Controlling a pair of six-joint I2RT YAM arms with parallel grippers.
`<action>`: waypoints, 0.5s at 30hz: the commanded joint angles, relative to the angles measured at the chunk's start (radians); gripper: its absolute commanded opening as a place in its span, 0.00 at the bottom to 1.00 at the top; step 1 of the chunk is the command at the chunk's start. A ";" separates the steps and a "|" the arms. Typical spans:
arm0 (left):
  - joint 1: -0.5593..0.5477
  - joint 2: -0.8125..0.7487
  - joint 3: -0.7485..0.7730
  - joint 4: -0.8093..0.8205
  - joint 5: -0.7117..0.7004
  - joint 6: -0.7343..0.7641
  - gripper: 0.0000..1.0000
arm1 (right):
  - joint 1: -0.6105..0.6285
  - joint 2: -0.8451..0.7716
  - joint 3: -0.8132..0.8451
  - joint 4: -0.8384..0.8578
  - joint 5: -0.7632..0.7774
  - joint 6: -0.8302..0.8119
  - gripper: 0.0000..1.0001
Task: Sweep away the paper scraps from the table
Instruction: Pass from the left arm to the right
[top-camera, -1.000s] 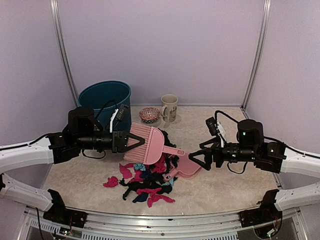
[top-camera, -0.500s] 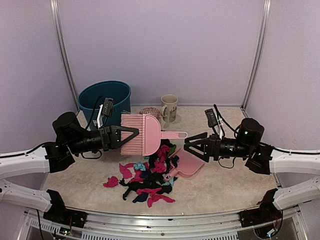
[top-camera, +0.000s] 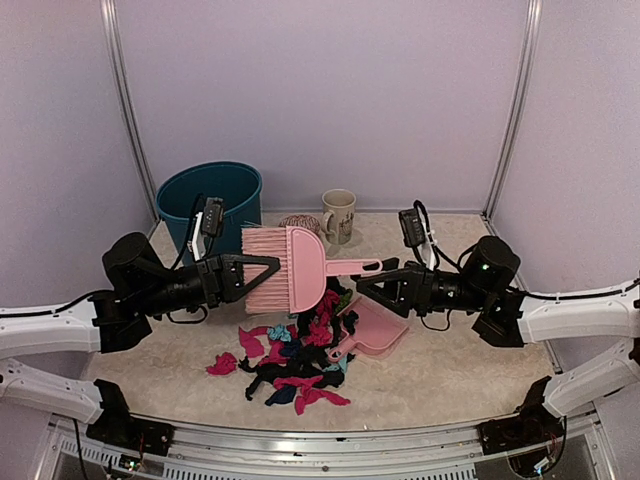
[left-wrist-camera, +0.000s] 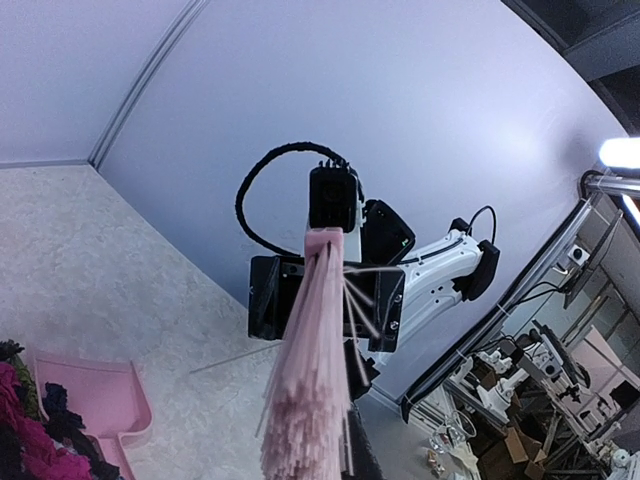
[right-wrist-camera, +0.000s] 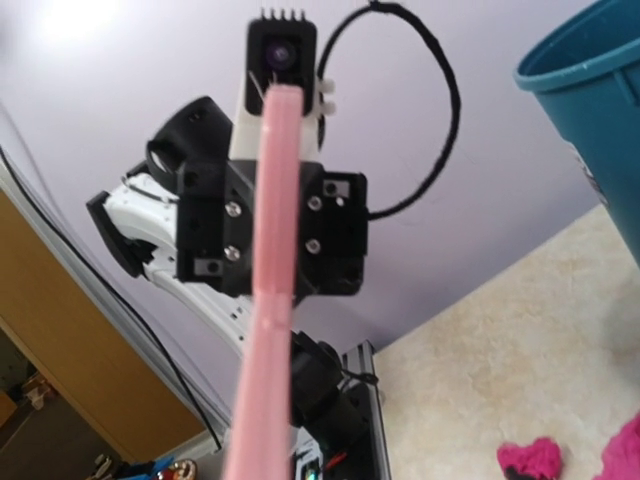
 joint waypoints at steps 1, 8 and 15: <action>-0.012 -0.019 -0.008 0.048 -0.023 0.005 0.00 | 0.010 0.012 0.024 0.116 0.008 0.037 0.75; -0.021 -0.015 -0.010 0.048 -0.033 0.008 0.00 | 0.020 0.044 0.051 0.155 0.029 0.061 0.67; -0.022 -0.016 -0.010 0.038 -0.041 0.018 0.00 | 0.024 0.077 0.055 0.196 0.038 0.094 0.54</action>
